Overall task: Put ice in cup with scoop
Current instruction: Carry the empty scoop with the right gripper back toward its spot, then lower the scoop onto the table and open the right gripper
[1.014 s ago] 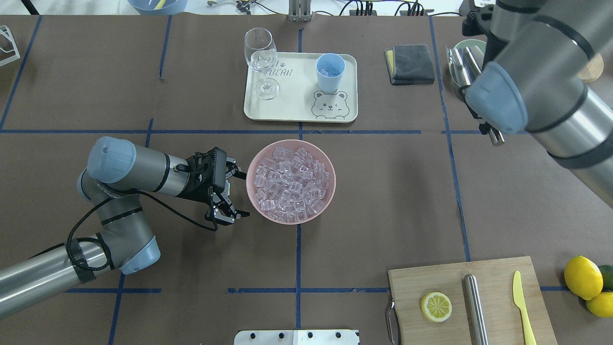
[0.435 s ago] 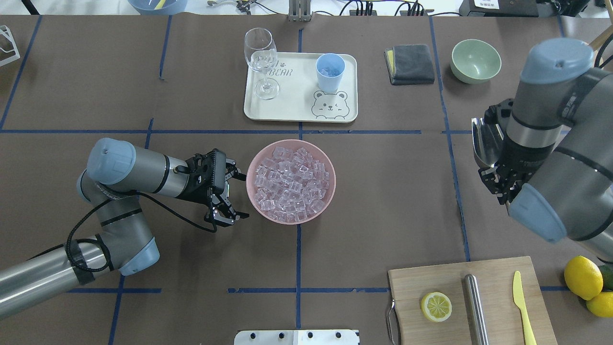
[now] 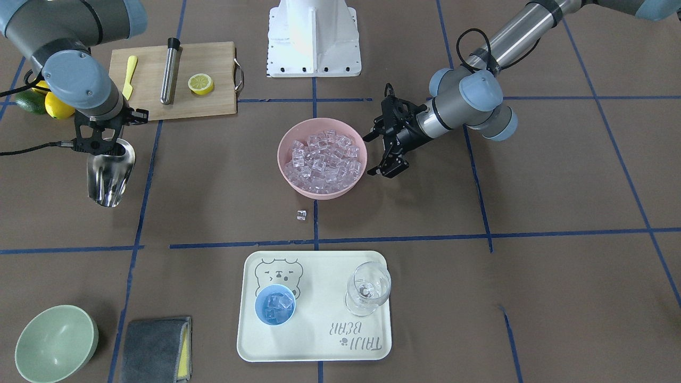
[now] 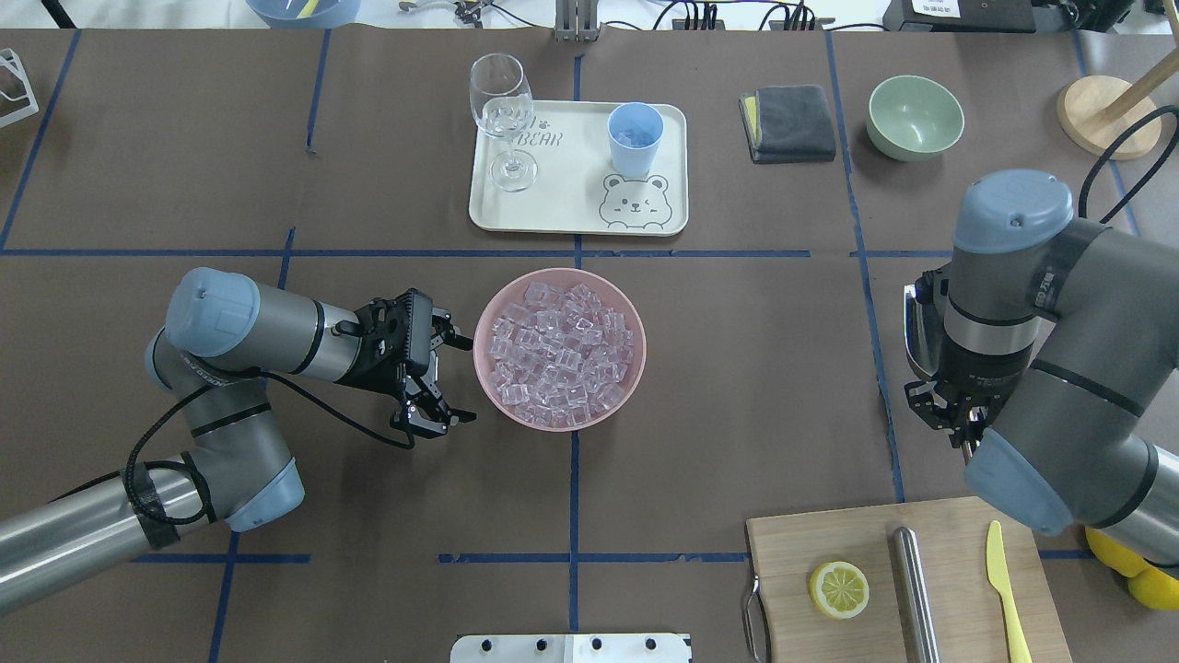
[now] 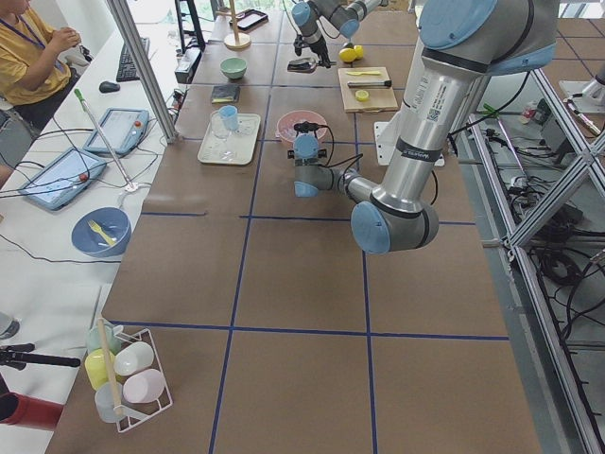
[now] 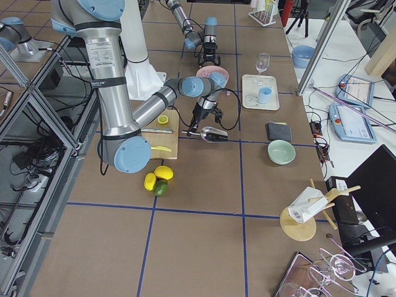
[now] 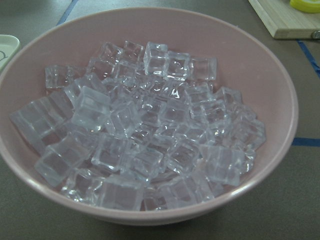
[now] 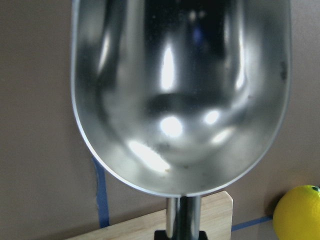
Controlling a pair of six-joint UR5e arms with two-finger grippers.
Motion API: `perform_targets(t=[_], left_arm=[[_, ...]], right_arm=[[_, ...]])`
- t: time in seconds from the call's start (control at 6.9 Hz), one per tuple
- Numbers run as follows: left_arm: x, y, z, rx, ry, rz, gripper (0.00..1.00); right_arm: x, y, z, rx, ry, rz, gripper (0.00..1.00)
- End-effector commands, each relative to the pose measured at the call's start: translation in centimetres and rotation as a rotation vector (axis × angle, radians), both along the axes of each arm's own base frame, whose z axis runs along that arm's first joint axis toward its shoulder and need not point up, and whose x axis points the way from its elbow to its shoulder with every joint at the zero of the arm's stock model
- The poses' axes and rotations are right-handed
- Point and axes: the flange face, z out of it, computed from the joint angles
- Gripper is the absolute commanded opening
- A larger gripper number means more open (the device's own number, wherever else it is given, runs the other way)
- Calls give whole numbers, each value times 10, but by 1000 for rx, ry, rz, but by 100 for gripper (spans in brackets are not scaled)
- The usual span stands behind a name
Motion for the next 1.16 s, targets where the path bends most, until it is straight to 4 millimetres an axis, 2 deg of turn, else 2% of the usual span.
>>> perform_targets(t=[0.0, 0.14, 0.43, 0.72, 0.87, 1.01], left_arm=[[1, 1, 1, -1, -1, 2, 100], [1, 1, 1, 1, -1, 2, 100], [1, 2, 1, -1, -1, 3, 100], [0, 1, 0, 0, 0, 2, 100], [0, 1, 0, 0, 0, 3, 100], [0, 1, 0, 1, 1, 3, 100]], right_arm=[[-16, 6, 21, -1, 15, -21, 0], [-24, 2, 36, 9, 3, -26, 0], [-27, 3, 42, 12, 0, -37, 0], [-31, 0, 38, 13, -2, -31, 99], [-31, -1, 32, 20, -11, -30, 100], [-18, -13, 27, 32, -22, 2, 100]])
